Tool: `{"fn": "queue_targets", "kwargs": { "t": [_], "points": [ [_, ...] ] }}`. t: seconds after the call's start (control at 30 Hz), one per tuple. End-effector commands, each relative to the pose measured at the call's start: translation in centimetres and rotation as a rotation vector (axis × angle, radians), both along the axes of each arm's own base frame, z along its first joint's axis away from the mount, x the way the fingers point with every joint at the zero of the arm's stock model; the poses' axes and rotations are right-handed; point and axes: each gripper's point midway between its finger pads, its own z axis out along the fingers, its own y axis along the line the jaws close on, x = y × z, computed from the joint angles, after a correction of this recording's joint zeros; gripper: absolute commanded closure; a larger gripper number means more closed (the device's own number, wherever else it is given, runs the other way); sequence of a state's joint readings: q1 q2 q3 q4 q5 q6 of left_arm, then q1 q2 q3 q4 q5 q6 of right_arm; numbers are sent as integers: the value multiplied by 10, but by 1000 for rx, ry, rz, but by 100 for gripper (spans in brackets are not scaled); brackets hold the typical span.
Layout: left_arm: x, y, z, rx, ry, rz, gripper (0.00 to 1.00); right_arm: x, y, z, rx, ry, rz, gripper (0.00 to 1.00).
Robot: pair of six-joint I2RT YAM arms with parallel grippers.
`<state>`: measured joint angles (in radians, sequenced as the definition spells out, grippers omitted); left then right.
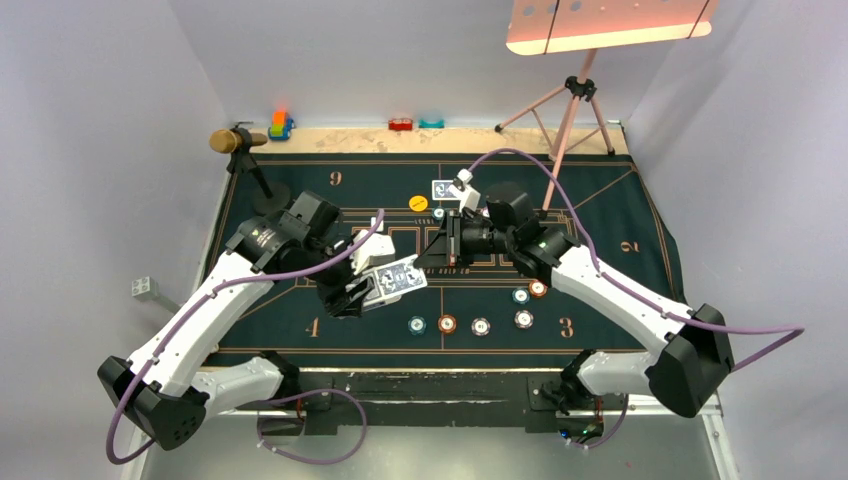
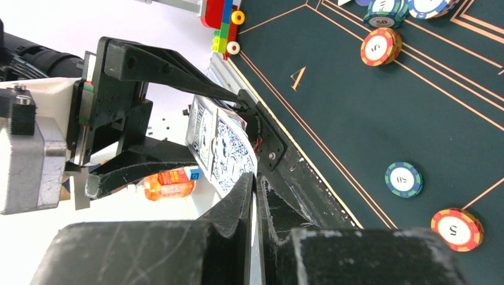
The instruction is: Distribute texas hold em gaming equipment
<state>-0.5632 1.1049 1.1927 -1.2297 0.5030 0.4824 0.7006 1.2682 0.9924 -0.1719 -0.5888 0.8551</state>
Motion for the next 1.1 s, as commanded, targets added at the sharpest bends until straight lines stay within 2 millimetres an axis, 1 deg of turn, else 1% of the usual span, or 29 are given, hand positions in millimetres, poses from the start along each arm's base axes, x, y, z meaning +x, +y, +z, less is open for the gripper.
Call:
{"fn": "queue_targets", "kwargs": {
  "t": [0.0, 0.1, 0.13, 0.23, 0.3, 0.4, 0.53, 0.6, 0.67, 0.77, 0.83, 0.9, 1.07],
  "points": [
    [0, -7, 13, -57, -34, -17, 71, 5, -8, 16, 16, -57, -23, 93],
    [-1, -8, 13, -59, -30, -19, 71, 6, -10, 17, 17, -55, -26, 90],
    [-1, -7, 13, -58, -29, -19, 71, 6, -11, 17, 20, -55, -26, 88],
    [-1, -8, 13, -62, -30, -20, 71, 5, -9, 18, 31, -55, -15, 66],
    [-1, -8, 13, -63, -30, -19, 71, 6, -7, 18, 42, -48, -18, 54],
    [-2, -9, 14, -67, -27, -19, 71, 1, -1, 19, 79, -40, 4, 43],
    [-2, -9, 15, -71, -28, -17, 71, -8, 9, 21, 87, -46, 36, 38],
    [-2, -9, 15, -74, -26, -15, 71, -12, 14, 21, 83, -49, 46, 37],
    [-2, -10, 16, -77, -26, -15, 71, -14, 17, 16, 71, -44, 54, 37],
    [-2, -10, 17, -80, -24, -15, 71, -16, 18, 9, 53, -31, 53, 37],
    [-2, -10, 17, -80, -25, -15, 71, -16, 16, 9, 50, -34, 45, 38],
    [-3, -10, 18, -81, -26, -15, 71, -16, 14, 7, 42, -31, 38, 43],
    [-3, -11, 19, -87, -25, -14, 72, -16, 10, 0, 0, -29, 26, 64]
  ]
}}
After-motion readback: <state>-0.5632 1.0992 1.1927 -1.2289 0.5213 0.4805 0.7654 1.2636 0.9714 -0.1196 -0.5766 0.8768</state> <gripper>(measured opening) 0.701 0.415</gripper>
